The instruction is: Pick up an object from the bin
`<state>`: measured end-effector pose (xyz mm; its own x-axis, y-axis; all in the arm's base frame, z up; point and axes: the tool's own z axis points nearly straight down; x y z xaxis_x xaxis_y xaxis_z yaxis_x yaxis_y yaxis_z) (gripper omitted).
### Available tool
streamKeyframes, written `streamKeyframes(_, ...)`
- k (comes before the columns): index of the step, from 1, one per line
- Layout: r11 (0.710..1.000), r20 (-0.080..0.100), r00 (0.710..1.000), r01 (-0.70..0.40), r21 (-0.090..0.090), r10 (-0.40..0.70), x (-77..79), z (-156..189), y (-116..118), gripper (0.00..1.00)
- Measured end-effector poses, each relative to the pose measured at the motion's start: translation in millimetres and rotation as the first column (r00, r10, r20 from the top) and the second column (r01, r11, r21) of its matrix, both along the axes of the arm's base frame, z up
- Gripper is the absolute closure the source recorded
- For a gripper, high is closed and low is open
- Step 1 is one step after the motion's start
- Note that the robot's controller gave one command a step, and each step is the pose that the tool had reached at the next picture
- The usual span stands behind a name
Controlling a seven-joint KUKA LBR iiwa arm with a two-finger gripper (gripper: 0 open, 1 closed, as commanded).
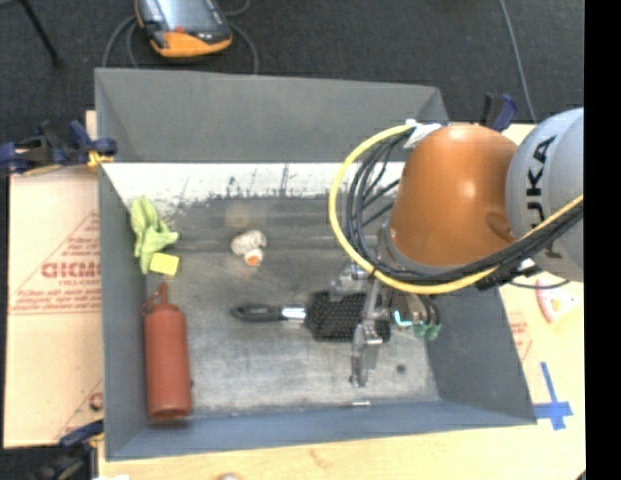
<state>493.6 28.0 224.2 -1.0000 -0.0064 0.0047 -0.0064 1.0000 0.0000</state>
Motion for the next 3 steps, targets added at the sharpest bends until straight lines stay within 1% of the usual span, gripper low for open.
streamKeyframes(1, 1.0, 0.008, 1.0, 0.001, 0.001, -0.001, 1.5, 4, 0, 0.0)
streamKeyframes(2, 0.998, 0.015, 0.998, 0.068, 0.002, -0.068, 38.1, -61, -26, 0.0)
streamKeyframes(3, 0.995, 0.015, 0.995, 0.097, 0.0, -0.097, 85.0, -143, -60, 0.0)
